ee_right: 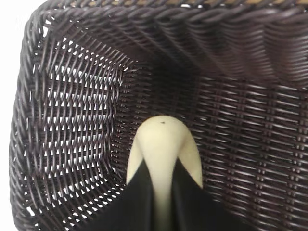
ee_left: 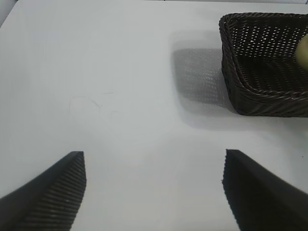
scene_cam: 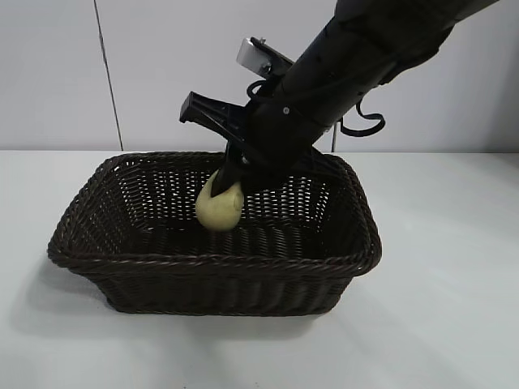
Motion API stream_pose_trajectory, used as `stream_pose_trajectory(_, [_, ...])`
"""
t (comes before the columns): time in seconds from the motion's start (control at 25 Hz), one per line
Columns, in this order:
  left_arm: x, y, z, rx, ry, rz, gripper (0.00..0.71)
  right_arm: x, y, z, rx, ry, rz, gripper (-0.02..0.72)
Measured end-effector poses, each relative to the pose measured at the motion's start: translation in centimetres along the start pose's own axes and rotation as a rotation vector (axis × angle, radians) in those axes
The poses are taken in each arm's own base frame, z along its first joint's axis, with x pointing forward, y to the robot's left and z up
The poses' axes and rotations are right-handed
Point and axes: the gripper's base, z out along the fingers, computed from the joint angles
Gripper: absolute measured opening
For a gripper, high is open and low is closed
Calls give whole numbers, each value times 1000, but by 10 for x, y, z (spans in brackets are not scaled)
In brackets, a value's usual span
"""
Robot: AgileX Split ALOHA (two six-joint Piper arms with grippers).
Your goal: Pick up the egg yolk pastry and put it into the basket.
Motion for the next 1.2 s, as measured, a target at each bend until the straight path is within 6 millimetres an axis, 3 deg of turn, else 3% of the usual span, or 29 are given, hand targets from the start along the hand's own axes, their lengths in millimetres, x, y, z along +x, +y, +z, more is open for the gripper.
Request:
stream_pose_trajectory(0.16, [0, 0, 0, 0, 0, 0, 571, -4, 7, -6, -7, 59, -54, 578])
stream_pose_trajectory(0.32, [0, 0, 0, 0, 0, 0, 571, -20, 21, -23, 10, 108, -133, 575])
stream_pose_trajectory(0.72, [0, 0, 0, 0, 0, 0, 571, -58, 27, -70, 260, 131, -220, 570])
stream_pose_trajectory(0.88, [0, 0, 0, 0, 0, 0, 571, -67, 8, -81, 298, 152, -174, 570])
stream_pose_trajectory(1.2, [0, 0, 0, 0, 0, 0, 571, -85, -65, -111, 453, 197, -75, 570])
